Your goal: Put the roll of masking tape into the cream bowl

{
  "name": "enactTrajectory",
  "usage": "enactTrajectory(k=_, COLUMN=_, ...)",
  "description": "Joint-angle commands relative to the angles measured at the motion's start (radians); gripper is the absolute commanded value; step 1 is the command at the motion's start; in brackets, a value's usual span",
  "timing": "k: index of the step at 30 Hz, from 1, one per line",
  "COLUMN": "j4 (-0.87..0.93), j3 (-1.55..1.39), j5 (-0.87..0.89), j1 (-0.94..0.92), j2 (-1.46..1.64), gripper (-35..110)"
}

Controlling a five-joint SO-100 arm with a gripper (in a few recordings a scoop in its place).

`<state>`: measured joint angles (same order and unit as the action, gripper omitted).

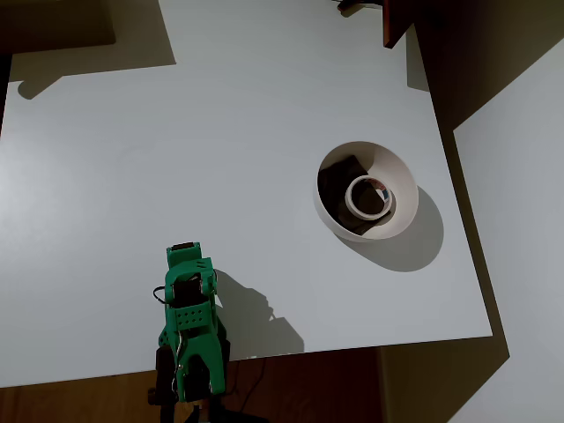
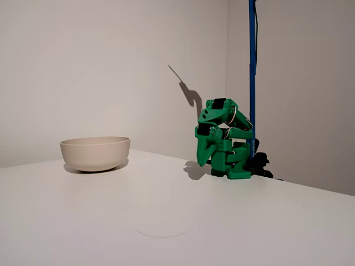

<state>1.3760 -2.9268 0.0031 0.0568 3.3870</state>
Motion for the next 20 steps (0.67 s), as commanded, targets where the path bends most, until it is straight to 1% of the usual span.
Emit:
enactTrajectory(k=1, j4=0.003, j3=0.012, j5=0.014, j1=0.008, j2=0.003, gripper=-3)
enactTrajectory(k=8, j4=0.003, j3=0.012, j5=0.014, j1=0.008, j2=0.003, gripper=-7)
enactTrajectory(k=20, j4=0.003, j3=0.012, j5=0.014, j1=0.008, j2=0.003, gripper=-8)
